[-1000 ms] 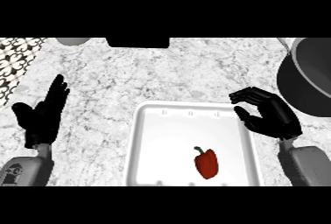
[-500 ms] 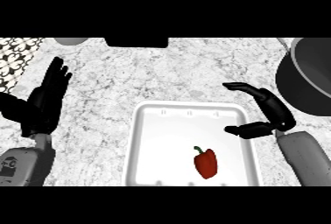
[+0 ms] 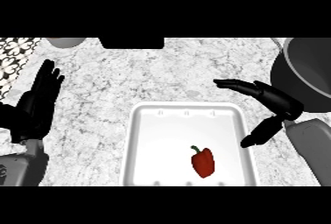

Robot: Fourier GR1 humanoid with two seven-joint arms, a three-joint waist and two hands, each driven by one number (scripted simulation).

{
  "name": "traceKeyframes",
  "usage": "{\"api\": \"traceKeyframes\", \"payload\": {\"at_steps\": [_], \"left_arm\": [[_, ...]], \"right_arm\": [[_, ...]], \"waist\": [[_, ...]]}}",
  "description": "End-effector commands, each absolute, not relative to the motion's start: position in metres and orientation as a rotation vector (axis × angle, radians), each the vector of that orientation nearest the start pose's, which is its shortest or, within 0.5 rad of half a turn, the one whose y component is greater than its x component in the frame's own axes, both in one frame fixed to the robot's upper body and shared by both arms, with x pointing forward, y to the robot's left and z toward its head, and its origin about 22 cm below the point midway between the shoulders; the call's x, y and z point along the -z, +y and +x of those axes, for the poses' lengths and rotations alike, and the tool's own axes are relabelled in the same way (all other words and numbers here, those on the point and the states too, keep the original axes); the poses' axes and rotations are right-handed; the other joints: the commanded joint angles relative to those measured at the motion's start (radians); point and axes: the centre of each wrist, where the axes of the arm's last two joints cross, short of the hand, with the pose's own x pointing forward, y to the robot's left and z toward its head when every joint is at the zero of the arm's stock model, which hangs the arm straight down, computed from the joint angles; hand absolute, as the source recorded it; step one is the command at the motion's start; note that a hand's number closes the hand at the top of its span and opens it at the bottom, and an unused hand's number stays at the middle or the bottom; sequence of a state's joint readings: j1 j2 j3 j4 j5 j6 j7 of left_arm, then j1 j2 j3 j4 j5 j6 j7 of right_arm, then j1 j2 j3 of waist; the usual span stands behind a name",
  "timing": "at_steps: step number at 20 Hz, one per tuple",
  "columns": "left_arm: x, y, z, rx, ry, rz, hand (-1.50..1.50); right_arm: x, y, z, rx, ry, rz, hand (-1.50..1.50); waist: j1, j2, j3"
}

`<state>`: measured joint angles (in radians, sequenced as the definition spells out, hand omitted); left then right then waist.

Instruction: Pick the bell pepper from the tray and place it in the pot

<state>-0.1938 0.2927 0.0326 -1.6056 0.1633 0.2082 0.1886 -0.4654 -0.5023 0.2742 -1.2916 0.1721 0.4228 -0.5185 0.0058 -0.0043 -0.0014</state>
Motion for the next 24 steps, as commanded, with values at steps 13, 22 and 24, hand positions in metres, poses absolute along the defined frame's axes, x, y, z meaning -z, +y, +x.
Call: {"api": "traceKeyframes", "payload": {"at_steps": [13, 22, 24], "left_arm": [[-0.094, 0.282, 0.276, -0.058, -1.608, 0.202, 0.00], [-0.081, 0.277, 0.282, -0.084, -1.600, 0.209, 0.00], [-0.084, 0.281, 0.283, -0.059, -1.617, 0.196, 0.00]], "right_arm": [[-0.102, -0.167, 0.271, -1.790, -1.360, 0.036, -1.50], [-0.064, -0.151, 0.269, -1.807, -1.288, 0.014, -1.50], [-0.068, -0.133, 0.264, -1.814, -1.284, -0.047, -1.50]], "waist": [[-0.007, 0.001, 0.001], [-0.004, 0.004, 0.001], [-0.004, 0.004, 0.001]]}}
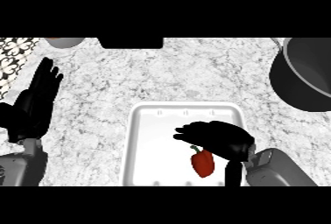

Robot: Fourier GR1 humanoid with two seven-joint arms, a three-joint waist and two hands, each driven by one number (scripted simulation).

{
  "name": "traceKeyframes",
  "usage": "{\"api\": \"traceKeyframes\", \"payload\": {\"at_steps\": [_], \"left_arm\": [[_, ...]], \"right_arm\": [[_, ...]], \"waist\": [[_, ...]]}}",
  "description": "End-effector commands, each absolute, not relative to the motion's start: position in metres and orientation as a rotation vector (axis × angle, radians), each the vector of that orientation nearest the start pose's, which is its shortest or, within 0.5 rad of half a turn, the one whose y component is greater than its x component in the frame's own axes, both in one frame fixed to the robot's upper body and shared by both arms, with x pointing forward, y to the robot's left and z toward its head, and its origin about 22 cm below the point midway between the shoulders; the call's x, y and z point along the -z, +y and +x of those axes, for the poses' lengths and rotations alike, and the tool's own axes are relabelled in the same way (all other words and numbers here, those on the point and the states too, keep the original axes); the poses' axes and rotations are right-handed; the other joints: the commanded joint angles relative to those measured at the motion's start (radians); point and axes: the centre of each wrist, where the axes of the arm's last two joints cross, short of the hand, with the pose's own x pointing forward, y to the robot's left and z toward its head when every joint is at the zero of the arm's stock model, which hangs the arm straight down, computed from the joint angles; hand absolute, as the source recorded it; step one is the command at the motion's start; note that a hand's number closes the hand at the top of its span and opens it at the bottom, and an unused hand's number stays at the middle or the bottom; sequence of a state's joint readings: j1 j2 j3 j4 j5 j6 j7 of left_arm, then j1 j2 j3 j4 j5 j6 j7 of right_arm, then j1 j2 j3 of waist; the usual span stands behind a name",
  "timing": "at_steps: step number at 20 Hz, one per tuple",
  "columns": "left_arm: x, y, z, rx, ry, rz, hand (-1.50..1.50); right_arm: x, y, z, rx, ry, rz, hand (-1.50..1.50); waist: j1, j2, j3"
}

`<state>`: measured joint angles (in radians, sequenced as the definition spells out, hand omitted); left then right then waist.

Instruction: Pick the bell pepper from the tray and place it in the pot

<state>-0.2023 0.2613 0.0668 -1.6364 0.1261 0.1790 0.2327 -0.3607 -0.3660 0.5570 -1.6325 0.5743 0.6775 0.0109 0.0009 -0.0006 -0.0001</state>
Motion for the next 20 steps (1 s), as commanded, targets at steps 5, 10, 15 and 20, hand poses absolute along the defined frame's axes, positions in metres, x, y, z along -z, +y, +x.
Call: {"api": "traceKeyframes", "payload": {"at_steps": [5, 10, 15, 20], "left_arm": [[-0.102, 0.291, 0.277, -0.064, -1.626, 0.225, 0.00], [-0.092, 0.277, 0.291, -0.067, -1.617, 0.205, 0.00], [-0.067, 0.291, 0.275, -0.061, -1.607, 0.212, 0.00], [-0.085, 0.287, 0.287, -0.059, -1.606, 0.211, 0.00]], "right_arm": [[-0.070, -0.150, 0.250, -1.810, -1.262, -0.141, -1.50], [-0.039, -0.150, 0.266, -1.835, -1.258, -0.096, -1.50], [-0.021, -0.163, 0.269, -1.839, -1.242, -0.120, -1.50], [-0.008, -0.149, 0.265, -1.826, -1.227, -0.140, -1.50]], "waist": [[0.000, -0.001, 0.000], [0.000, 0.001, 0.000], [0.002, 0.001, 0.000], [0.000, 0.001, 0.000]]}}
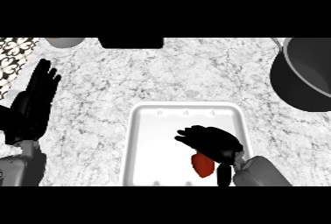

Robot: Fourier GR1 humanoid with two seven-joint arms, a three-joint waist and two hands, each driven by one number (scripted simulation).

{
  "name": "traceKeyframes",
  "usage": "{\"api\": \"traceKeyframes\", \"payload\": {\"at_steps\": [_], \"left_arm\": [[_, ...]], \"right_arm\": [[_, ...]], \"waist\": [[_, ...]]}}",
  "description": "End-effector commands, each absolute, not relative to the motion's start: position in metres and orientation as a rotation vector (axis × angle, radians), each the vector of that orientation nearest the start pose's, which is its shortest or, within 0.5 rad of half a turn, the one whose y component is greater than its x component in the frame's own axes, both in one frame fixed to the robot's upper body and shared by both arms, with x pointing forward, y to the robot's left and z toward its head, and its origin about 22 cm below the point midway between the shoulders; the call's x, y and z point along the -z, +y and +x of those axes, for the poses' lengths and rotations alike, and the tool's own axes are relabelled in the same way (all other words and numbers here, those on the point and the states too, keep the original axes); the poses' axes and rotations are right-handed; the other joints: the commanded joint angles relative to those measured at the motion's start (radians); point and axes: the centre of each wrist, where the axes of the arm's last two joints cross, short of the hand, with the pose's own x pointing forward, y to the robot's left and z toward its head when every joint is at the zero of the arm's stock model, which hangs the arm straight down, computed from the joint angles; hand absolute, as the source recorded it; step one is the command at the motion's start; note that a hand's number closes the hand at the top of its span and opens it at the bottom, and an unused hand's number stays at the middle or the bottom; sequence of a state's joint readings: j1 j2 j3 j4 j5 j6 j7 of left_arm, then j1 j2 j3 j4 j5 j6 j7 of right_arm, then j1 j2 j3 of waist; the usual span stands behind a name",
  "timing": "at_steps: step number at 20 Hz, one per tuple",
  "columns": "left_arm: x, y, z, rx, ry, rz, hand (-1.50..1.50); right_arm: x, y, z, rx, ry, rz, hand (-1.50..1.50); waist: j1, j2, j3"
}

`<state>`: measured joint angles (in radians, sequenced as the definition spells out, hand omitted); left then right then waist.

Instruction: Pick the bell pepper from the tray and place it in the pot

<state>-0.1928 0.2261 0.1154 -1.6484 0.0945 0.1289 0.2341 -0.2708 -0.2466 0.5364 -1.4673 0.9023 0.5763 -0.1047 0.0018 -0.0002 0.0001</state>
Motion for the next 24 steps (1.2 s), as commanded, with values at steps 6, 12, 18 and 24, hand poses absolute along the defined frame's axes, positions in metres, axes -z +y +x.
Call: {"api": "traceKeyframes", "payload": {"at_steps": [6, 12, 18, 24], "left_arm": [[-0.080, 0.273, 0.293, -0.071, -1.603, 0.181, 0.00], [-0.100, 0.275, 0.278, -0.065, -1.620, 0.194, 0.00], [-0.080, 0.273, 0.286, -0.050, -1.620, 0.198, 0.00], [-0.080, 0.286, 0.270, -0.082, -1.600, 0.215, 0.00]], "right_arm": [[0.009, -0.153, 0.274, -1.986, -1.246, -0.110, 1.50], [0.021, -0.141, 0.280, -1.982, -1.300, -0.093, 1.50], [0.027, -0.152, 0.272, -2.006, -1.318, -0.103, 1.50], [-0.001, -0.252, 0.190, -1.909, -1.367, -0.095, 1.50]], "waist": [[-0.001, 0.002, 0.000], [0.003, 0.000, 0.000], [0.000, 0.001, 0.000], [-0.036, -0.010, 0.000]]}}
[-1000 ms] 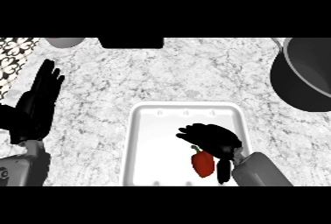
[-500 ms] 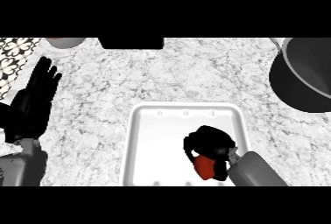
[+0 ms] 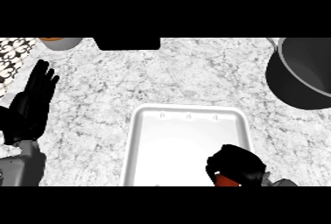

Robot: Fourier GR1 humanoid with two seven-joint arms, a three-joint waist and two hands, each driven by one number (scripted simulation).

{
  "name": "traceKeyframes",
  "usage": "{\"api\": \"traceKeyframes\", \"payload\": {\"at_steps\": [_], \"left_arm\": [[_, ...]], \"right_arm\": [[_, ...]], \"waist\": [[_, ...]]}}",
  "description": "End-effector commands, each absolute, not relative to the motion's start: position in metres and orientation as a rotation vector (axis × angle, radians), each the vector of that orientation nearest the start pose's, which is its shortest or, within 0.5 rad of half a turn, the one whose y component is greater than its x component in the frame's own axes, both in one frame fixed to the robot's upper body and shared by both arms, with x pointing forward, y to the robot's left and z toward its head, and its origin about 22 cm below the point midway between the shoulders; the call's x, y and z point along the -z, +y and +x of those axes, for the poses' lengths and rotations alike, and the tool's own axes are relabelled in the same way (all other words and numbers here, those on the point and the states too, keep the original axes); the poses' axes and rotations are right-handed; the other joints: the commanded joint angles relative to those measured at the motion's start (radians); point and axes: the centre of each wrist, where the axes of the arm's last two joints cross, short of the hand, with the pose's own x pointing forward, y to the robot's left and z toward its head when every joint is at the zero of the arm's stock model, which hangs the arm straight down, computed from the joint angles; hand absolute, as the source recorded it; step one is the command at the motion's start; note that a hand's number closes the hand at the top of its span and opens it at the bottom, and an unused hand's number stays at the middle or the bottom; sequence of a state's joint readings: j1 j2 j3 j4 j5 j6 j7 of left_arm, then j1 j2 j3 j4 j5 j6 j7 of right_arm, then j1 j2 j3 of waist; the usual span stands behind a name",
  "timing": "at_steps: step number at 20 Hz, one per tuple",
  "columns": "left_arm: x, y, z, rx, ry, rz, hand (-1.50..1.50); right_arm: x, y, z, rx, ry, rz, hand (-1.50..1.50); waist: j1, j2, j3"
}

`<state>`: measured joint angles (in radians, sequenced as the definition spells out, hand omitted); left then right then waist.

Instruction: Pick the bell pepper from the tray and place it in the pot

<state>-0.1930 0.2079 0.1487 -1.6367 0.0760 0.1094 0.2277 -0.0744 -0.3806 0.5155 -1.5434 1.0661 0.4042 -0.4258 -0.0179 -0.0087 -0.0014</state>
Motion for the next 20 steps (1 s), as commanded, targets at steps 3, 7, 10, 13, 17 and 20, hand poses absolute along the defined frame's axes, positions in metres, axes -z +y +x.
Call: {"api": "traceKeyframes", "payload": {"at_steps": [3, 7, 10, 13, 17, 20], "left_arm": [[-0.079, 0.289, 0.276, -0.106, -1.584, 0.240, 0.00], [-0.081, 0.294, 0.271, -0.094, -1.586, 0.234, 0.00], [-0.083, 0.292, 0.273, -0.102, -1.609, 0.247, 0.00], [-0.079, 0.288, 0.270, -0.108, -1.599, 0.239, 0.00], [-0.082, 0.285, 0.266, -0.099, -1.598, 0.226, 0.00], [-0.077, 0.292, 0.261, -0.073, -1.602, 0.207, 0.00]], "right_arm": [[-0.013, -0.290, 0.158, -1.869, -1.411, -0.118, 1.50], [-0.044, -0.321, 0.141, -1.719, -1.523, -0.153, 1.50], [-0.059, -0.332, 0.147, -1.428, -1.723, -0.237, 1.50], [-0.090, -0.339, 0.147, -1.223, -1.865, -0.279, 1.50], [-0.118, -0.364, 0.147, -1.023, -1.961, -0.458, 1.50], [-0.134, -0.387, 0.146, -0.862, -2.002, -0.488, 1.50]], "waist": [[-0.024, 0.001, 0.002], [-0.017, 0.002, 0.001], [-0.034, 0.002, 0.002], [-0.034, 0.001, 0.000], [-0.007, 0.003, 0.001], [0.004, 0.005, 0.001]]}}
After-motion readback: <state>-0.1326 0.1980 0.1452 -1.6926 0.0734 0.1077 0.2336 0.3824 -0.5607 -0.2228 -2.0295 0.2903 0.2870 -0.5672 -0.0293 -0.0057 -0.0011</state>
